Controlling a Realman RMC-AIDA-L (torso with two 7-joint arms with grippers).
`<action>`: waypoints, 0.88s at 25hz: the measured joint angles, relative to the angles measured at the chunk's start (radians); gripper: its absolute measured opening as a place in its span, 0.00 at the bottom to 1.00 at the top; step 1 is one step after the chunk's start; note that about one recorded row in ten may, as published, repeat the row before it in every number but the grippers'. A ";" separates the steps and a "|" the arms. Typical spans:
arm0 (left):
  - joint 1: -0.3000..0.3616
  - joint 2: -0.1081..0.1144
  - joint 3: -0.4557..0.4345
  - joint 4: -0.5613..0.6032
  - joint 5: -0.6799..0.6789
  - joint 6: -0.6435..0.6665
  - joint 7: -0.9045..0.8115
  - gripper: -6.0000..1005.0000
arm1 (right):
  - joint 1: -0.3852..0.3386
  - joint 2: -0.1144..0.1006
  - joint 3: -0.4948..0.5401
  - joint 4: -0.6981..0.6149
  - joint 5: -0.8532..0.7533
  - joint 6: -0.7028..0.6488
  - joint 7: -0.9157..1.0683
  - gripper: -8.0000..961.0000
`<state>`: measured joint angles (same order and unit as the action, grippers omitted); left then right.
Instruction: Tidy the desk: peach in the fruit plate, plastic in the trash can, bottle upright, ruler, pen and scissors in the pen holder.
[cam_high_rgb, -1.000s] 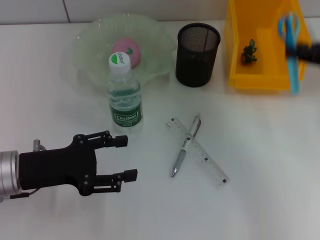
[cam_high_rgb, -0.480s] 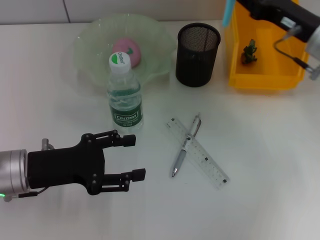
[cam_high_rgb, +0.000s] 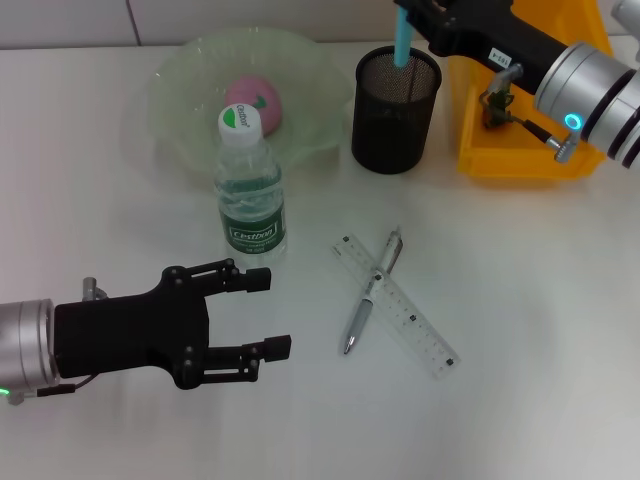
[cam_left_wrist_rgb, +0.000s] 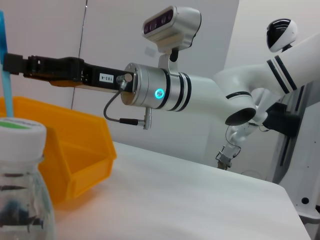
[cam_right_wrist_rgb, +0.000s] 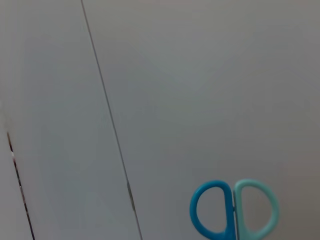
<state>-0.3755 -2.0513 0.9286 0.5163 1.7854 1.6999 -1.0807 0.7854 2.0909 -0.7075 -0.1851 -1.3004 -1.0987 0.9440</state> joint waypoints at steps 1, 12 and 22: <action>0.000 0.000 -0.002 -0.001 0.000 0.000 0.000 0.70 | 0.001 0.000 0.000 0.003 0.000 0.000 -0.005 0.38; 0.006 -0.003 -0.002 -0.002 0.000 0.003 0.000 0.70 | -0.018 -0.003 0.000 0.009 0.004 -0.042 0.009 0.64; 0.007 -0.003 -0.002 -0.003 0.000 0.019 0.004 0.70 | -0.208 -0.017 -0.203 -0.513 -0.278 -0.227 0.550 0.64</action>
<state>-0.3681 -2.0543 0.9264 0.5131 1.7855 1.7190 -1.0769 0.5779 2.0742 -0.9106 -0.6986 -1.5780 -1.3255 1.4938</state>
